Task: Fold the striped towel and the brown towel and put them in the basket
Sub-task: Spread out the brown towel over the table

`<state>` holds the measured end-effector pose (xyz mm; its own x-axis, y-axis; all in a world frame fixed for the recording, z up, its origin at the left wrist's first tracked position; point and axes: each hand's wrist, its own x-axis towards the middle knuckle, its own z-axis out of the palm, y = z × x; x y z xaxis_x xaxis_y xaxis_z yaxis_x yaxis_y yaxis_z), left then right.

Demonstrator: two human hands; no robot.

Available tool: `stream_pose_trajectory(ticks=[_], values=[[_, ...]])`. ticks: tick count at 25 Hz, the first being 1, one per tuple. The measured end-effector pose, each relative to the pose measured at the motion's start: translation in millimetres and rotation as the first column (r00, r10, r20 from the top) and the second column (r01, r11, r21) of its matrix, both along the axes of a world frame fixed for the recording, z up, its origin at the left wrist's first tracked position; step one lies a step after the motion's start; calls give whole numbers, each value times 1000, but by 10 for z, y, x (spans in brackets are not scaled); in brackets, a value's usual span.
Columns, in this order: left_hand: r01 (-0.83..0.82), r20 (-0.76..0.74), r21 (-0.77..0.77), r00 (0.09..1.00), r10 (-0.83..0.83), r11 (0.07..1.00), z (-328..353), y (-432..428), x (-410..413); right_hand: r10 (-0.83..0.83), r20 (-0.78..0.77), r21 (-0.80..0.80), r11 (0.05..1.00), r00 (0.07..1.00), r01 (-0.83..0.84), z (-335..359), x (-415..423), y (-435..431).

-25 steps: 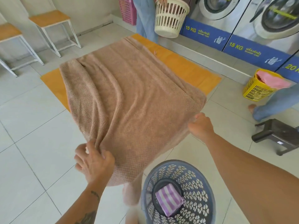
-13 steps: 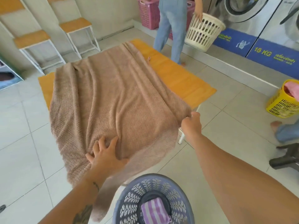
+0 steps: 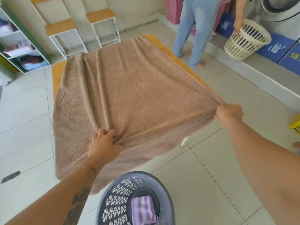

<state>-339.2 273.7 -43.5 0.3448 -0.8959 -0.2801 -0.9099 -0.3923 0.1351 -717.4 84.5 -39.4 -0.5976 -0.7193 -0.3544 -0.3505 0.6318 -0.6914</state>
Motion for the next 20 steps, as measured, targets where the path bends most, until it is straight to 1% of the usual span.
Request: stream_pose_trajectory(ticks=[1,2,4,6,8,10,11,12,13,14,15,16,17,18,19,20], values=[[4,-40,-57,999,-6,998,-3,-12,-135,-24,2,-11,1000,1000,24,56,-179,-99],[14,-75,-106,997,-22,994,-17,-34,-256,-42,40,-21,999,998,43,55,-331,-185],[22,-122,-182,991,-45,983,-60,-86,-453,-27,165,16,1000,986,25,57,-388,-210],[20,-136,-233,989,-53,972,-100,-128,-584,82,265,62,993,961,-102,12,-252,-120],[45,-159,-224,984,-82,974,-114,-149,-631,212,362,90,961,908,-261,8,37,37],[154,-191,-178,964,-187,972,-121,-137,-595,325,400,98,915,857,-392,0,349,211],[195,-215,-195,948,-236,961,-122,-103,-553,372,396,111,888,840,-446,-15,502,298],[166,-254,-259,939,-232,952,-109,-49,-502,416,361,115,868,834,-483,-56,630,376],[63,-297,-322,941,-164,945,-71,20,-439,446,308,125,857,840,-500,-60,760,468],[-65,-301,-373,952,-54,926,-40,88,-351,461,257,123,856,849,-502,-74,867,544],[-177,-251,-394,965,80,902,-11,171,-242,464,233,117,859,855,-498,-64,973,626],[-281,-176,-364,957,231,888,8,278,-77,465,232,88,865,854,-495,-48,1112,717],[-410,-141,-293,912,386,864,23,395,114,463,237,52,872,854,-488,-20,1250,814],[-544,-156,-202,839,522,814,33,506,321,480,243,14,867,843,-498,29,1397,925],[-644,-201,-119,761,616,756,41,618,532,512,252,-8,850,822,-527,77,1560,1037],[-688,-253,-58,711,656,723,36,717,719,559,262,-14,817,787,-576,121,1728,1144]])
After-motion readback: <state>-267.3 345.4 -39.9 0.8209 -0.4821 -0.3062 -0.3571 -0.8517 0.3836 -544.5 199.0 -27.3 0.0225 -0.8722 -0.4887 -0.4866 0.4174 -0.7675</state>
